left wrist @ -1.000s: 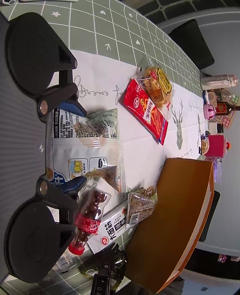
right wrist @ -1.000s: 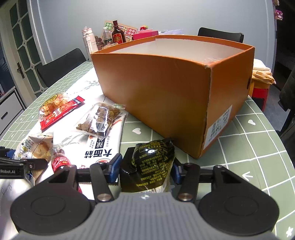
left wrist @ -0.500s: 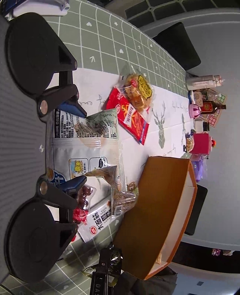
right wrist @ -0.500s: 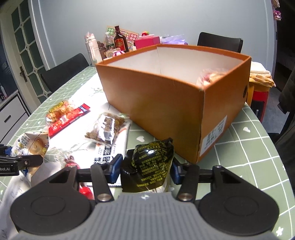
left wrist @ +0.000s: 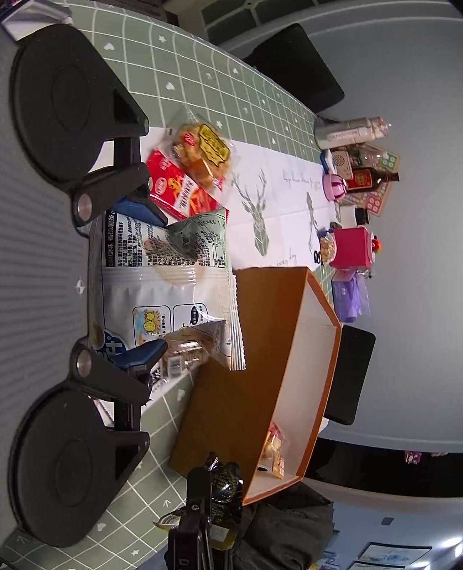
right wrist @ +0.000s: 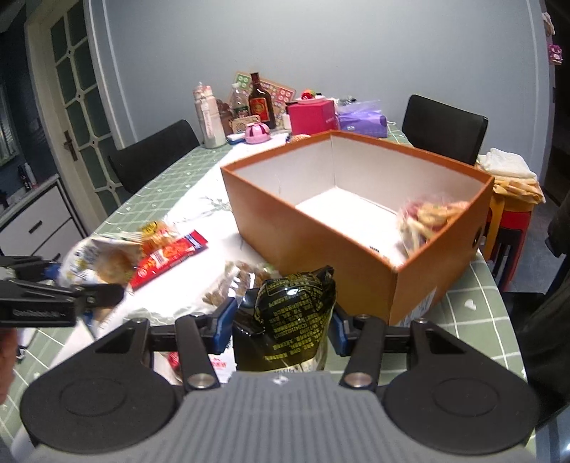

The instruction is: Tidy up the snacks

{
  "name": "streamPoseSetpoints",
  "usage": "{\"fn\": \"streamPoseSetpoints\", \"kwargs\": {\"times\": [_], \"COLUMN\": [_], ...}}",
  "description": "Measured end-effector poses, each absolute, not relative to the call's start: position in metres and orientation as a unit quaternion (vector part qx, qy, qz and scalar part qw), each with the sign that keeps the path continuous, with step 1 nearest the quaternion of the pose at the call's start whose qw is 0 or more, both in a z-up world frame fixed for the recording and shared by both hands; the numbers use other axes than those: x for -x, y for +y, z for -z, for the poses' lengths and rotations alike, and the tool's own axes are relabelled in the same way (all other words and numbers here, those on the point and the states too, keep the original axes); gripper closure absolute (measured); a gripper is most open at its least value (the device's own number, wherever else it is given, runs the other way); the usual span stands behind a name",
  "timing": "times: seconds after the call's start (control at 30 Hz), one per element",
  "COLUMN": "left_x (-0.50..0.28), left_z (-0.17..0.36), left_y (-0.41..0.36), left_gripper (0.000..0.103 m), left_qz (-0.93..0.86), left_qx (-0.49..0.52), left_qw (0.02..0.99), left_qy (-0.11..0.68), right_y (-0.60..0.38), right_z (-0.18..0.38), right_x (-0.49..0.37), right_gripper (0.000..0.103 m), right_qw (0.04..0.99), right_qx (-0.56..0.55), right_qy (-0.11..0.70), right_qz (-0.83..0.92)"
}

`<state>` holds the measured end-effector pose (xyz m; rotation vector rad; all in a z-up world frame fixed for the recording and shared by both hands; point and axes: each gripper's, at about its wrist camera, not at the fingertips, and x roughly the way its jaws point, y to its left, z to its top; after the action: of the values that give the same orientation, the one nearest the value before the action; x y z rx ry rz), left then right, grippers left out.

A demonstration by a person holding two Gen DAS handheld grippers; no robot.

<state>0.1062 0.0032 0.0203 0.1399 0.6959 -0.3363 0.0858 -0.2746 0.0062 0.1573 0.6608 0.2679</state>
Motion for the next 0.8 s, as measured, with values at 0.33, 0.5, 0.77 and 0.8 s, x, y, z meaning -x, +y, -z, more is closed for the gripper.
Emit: {"fn": "streamPoseSetpoints", "kwargs": {"times": [0.33,0.5,0.77,0.8], "left_x": [-0.126,-0.14,-0.159,-0.161], "left_z": [-0.042,-0.054,-0.072,-0.073], "left_y": [-0.027,-0.045,-0.073,-0.076], "left_gripper": [0.025,0.025,0.025,0.025], "left_qz": [0.19,0.2,0.215,0.217], "left_qx": [-0.089,-0.102,-0.118,-0.122], "left_qw": [0.921,0.92,0.918,0.918], "left_qy": [0.329,0.322,0.311,0.31], "right_y": [-0.287,-0.292,-0.31,-0.313], "right_z": [-0.036,-0.047,-0.068,-0.069], "right_x": [-0.105,-0.117,-0.148,-0.152], "right_gripper": [0.052,0.052,0.052,0.052], "right_qw": [0.93,0.932,0.934,0.933], "right_qx": [-0.052,-0.039,-0.038,-0.039], "right_qy": [0.328,0.323,0.323,0.326], "right_qz": [-0.157,-0.159,-0.15,-0.148]}}
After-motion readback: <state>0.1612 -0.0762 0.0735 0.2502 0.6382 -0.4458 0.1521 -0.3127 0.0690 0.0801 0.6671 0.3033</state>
